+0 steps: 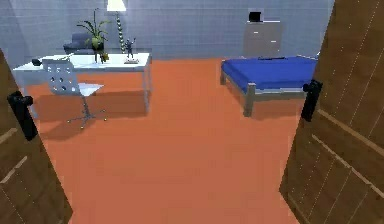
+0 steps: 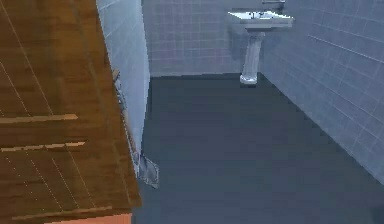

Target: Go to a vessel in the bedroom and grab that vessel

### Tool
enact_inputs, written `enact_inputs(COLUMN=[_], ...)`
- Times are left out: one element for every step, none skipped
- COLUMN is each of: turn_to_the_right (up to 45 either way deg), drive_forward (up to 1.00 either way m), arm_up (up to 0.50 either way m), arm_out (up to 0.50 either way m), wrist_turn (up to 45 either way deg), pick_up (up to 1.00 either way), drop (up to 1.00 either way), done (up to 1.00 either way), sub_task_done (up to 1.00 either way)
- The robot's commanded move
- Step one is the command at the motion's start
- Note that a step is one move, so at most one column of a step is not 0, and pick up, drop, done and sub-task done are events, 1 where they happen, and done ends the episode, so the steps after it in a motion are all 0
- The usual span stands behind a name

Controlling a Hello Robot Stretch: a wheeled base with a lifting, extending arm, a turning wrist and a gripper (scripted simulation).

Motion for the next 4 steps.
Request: enact_inputs(turn_to_the_right=[0.0, 0.0, 0.0, -3.0], drive_forward=[1.00, 1.00, 0.55, 0.00], arm_up=[0.00, 0.00, 0.00, 0.00], arm_out=[0.00, 0.00, 0.00, 0.00], wrist_turn=[0.0, 0.0, 0.0, 0.0], pick_up=[0.00, 0.00, 0.00, 0.00], drop=[0.00, 0.00, 0.00, 0.00], done=[0.00, 0.00, 0.00, 0.00], sub_task_done=[0.00, 0.00, 0.00, 0.00])
